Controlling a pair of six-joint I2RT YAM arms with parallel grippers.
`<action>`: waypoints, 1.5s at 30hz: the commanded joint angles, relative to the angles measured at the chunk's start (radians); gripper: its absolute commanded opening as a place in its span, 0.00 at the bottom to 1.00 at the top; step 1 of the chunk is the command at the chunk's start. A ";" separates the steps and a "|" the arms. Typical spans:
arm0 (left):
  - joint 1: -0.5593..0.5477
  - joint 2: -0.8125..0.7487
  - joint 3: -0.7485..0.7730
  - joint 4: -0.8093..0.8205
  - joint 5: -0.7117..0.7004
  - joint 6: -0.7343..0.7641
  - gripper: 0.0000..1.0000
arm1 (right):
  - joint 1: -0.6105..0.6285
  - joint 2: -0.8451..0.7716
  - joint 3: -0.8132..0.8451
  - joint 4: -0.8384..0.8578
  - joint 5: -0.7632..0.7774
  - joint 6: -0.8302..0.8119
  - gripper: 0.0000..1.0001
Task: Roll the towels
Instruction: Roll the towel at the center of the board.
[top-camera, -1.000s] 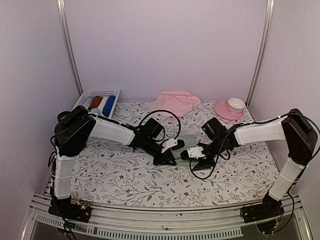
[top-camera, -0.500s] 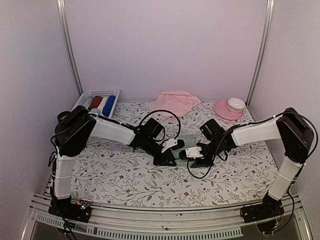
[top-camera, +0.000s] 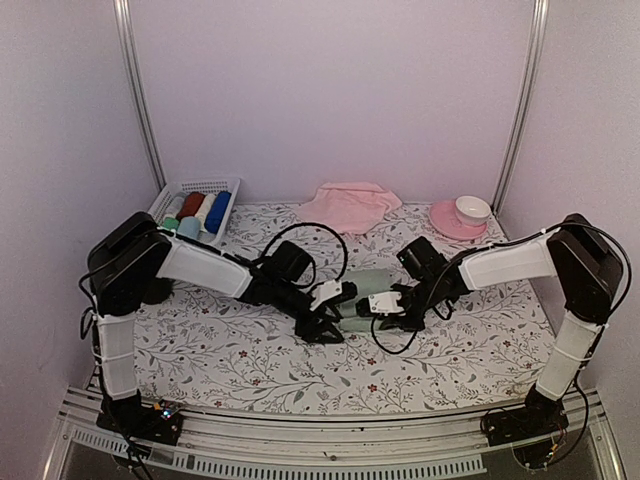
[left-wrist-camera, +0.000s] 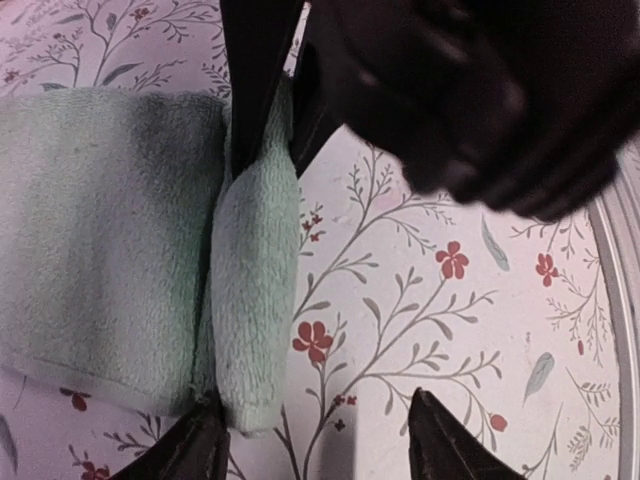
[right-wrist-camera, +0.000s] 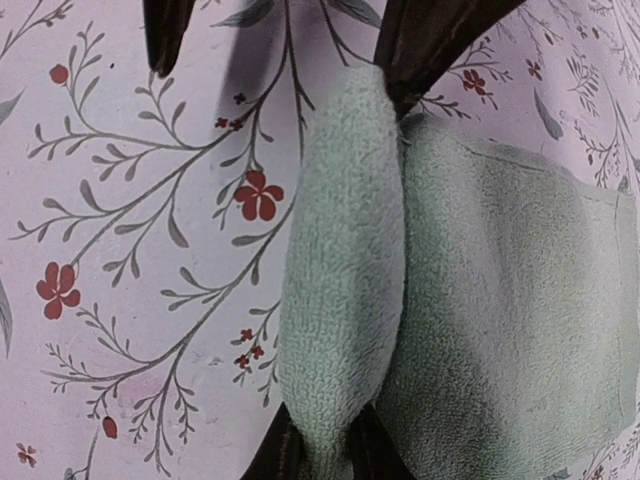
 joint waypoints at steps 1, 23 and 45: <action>0.011 -0.119 -0.117 0.175 -0.062 -0.005 0.62 | 0.005 0.036 0.032 -0.100 -0.026 0.009 0.09; -0.211 -0.186 -0.283 0.390 -0.428 0.228 0.51 | -0.082 0.222 0.305 -0.558 -0.396 -0.036 0.08; -0.240 -0.106 -0.225 0.337 -0.483 0.245 0.25 | -0.083 0.260 0.322 -0.555 -0.379 -0.006 0.09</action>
